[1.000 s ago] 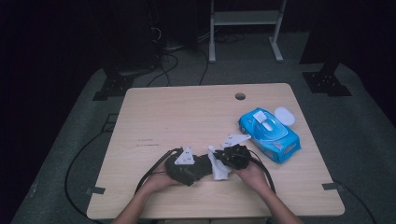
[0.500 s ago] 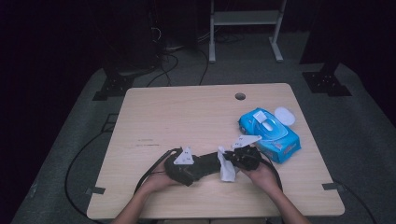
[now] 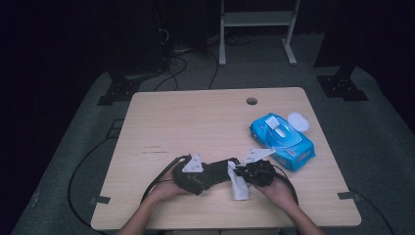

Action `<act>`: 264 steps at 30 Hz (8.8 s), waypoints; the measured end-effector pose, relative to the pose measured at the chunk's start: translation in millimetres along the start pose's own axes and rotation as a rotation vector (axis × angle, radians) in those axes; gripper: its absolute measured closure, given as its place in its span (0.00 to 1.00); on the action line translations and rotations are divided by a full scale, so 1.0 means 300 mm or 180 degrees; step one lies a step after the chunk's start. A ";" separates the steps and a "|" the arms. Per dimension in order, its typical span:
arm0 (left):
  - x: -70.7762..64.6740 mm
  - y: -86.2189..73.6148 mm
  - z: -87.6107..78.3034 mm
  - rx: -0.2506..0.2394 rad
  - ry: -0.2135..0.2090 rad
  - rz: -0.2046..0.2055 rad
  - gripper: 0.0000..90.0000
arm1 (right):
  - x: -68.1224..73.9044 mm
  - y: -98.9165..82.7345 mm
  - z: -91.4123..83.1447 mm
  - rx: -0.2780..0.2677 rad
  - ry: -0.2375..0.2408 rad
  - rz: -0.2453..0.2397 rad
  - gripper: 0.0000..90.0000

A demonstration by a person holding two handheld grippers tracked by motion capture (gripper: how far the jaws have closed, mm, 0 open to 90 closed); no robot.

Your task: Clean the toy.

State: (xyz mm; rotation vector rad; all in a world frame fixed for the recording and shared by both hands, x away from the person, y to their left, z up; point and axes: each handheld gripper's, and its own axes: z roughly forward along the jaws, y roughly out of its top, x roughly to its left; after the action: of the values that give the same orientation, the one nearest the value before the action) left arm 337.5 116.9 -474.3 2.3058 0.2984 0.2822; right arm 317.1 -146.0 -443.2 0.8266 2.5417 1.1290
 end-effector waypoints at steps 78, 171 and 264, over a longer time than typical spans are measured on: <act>0.079 -0.023 -0.023 -0.0098 -0.0533 -0.0932 0.29 | -0.003 -0.038 -0.010 -0.0119 0.0176 -0.0014 0.94; 0.132 0.012 0.010 -0.0071 -0.0620 -0.1215 0.25 | 0.030 -0.051 -0.022 -0.0081 0.0171 -0.0081 0.94; -0.053 0.018 -0.024 -0.0475 0.0099 -0.0144 0.74 | 0.109 0.109 0.037 -0.0464 0.0125 0.0070 0.94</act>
State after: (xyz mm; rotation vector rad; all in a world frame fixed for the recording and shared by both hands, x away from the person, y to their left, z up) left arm 321.0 113.5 -467.2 2.1466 0.3334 0.3072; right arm 308.3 -102.4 -426.2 0.8049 2.4512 1.3316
